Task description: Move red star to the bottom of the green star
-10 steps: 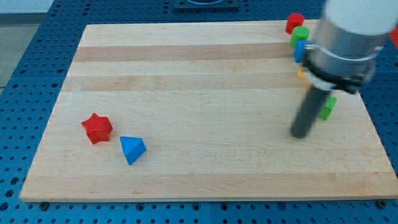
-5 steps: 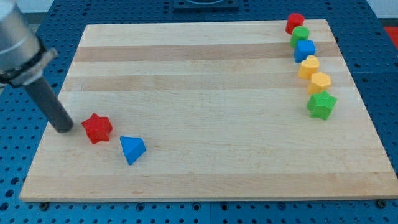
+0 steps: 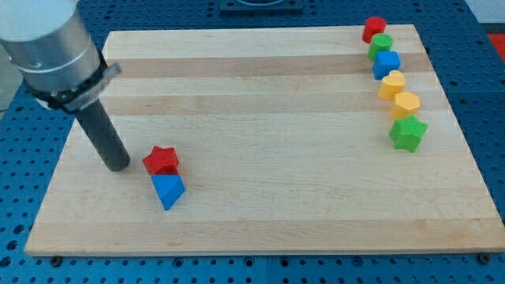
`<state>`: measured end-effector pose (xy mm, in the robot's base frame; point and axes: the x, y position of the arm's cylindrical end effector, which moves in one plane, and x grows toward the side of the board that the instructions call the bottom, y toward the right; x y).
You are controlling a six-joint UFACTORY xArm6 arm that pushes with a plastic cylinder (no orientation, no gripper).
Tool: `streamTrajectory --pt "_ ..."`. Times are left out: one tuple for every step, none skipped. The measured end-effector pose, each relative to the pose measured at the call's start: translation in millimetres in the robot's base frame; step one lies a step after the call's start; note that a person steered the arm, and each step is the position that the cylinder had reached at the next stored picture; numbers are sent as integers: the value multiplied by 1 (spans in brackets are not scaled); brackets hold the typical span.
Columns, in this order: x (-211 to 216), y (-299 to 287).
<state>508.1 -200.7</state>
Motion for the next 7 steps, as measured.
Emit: streamTrajectory --pt "4 90" --pt "-14 197" --pt "-33 298" --pt "-35 276" --pt "-24 206" --pt "-2 231" --pt "-1 320"
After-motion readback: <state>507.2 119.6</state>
